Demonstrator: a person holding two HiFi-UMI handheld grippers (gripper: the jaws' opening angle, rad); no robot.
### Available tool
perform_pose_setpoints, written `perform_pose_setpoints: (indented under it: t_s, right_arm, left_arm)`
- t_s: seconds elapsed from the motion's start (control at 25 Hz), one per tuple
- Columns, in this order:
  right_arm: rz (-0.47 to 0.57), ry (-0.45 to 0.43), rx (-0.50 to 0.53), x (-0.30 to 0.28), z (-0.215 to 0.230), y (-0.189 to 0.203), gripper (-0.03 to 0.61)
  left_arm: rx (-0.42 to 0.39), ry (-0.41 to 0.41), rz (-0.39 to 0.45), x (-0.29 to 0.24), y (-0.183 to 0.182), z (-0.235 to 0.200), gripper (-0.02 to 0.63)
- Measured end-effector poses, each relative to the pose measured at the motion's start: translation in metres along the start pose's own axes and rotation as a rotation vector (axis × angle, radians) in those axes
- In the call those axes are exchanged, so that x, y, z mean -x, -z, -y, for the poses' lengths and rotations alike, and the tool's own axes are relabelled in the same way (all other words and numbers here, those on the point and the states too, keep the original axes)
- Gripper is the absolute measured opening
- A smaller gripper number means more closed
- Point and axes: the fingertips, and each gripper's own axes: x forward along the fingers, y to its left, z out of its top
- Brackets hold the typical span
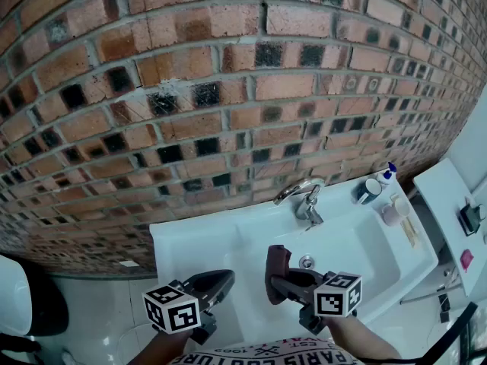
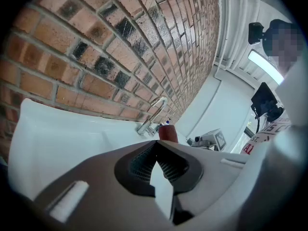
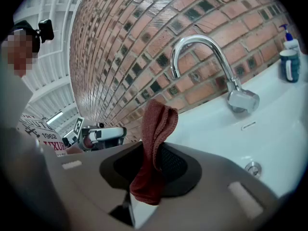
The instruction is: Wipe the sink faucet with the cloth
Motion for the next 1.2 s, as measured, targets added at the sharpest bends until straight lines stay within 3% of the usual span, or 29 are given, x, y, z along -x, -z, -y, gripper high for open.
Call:
perform_pose_setpoints:
  t_s: [0.6,0.88,1.2]
  right_arm:
    - [0.091,0.001,0.229,-0.025,-0.018,-0.119,0.091]
    - [0.110,0.026,0.222,-0.038,-0.006,-0.141,0.091]
    - [0.103,0.083,0.178,-0.047,0.021,-0.139,0.091]
  left_arm:
    - [0.016,0.002,0.012,0.009,0.000,-0.011,0.006]
    - [0.023,0.018,0.007,0.007,0.001,-0.011,0.006]
    - [0.033,0.020,-0.001,0.004,0.003,-0.016,0.006]
